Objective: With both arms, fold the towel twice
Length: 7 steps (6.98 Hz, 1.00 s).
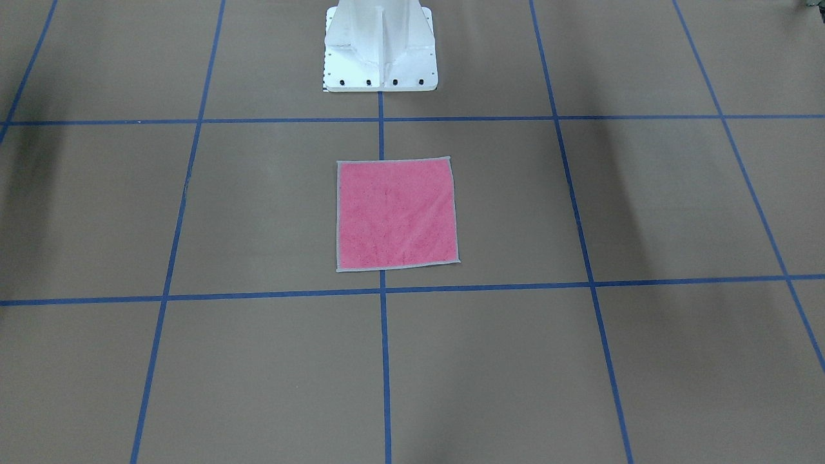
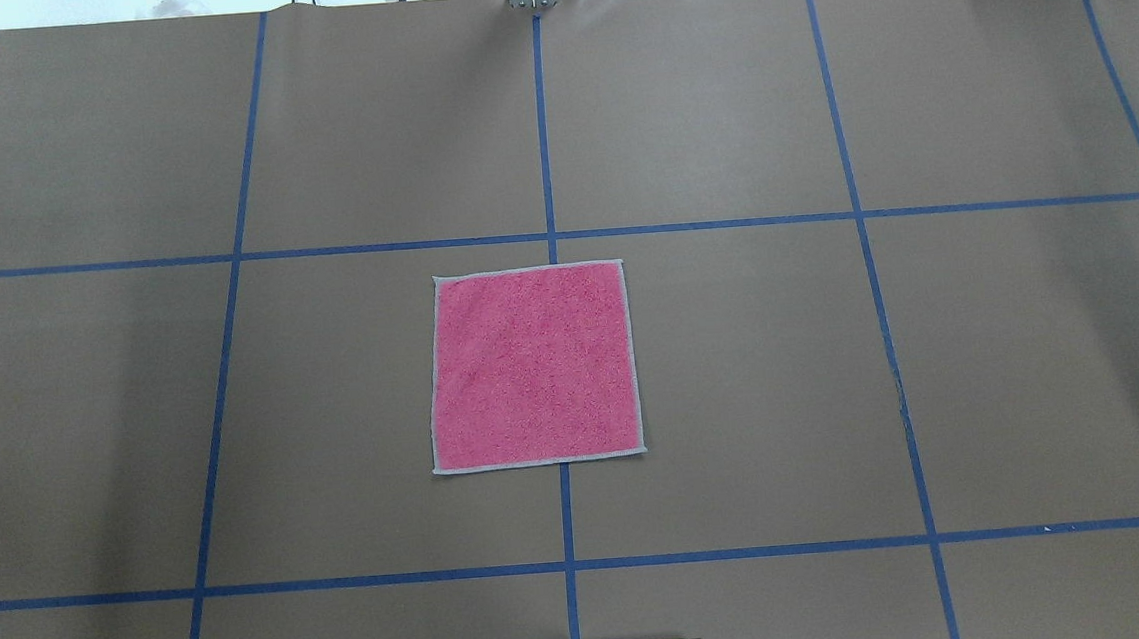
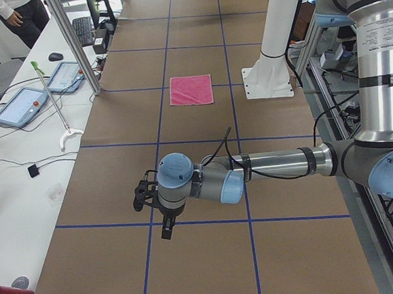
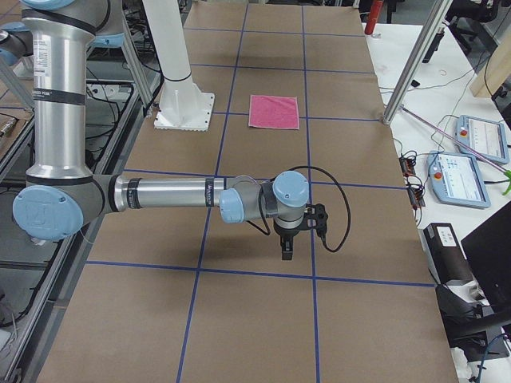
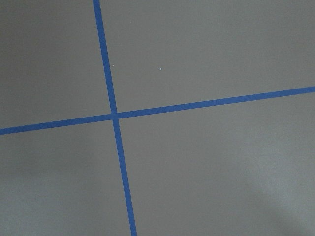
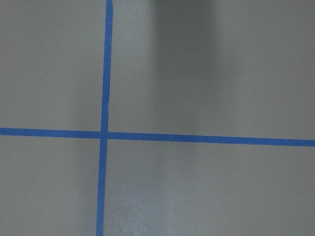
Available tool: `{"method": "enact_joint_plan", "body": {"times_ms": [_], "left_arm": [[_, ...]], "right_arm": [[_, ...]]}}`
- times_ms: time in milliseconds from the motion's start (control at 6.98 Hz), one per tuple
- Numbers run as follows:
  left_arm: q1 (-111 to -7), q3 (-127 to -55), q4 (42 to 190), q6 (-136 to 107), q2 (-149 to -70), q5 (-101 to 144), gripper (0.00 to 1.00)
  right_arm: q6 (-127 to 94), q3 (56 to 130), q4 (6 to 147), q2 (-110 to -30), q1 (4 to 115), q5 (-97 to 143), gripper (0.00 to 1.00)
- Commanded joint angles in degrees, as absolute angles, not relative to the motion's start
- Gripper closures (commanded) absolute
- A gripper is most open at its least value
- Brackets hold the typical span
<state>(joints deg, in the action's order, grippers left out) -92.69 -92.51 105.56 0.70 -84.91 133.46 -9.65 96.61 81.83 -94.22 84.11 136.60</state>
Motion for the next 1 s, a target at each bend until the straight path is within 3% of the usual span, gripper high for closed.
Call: {"method": "enact_joint_plan", "body": {"times_ms": [0,860], "left_arm": [[-92.64,-92.55,105.56,0.70,-84.90,133.42,0.00],[-92.37,-92.29,105.64,0.79,-84.46,133.59,0.00]], "right_arm": [[-9.49,96.59,81.83,-94.13,84.11,136.58,0.00],[-9.14,97.12,81.91,-94.04,84.11,136.15,0.00]]}}
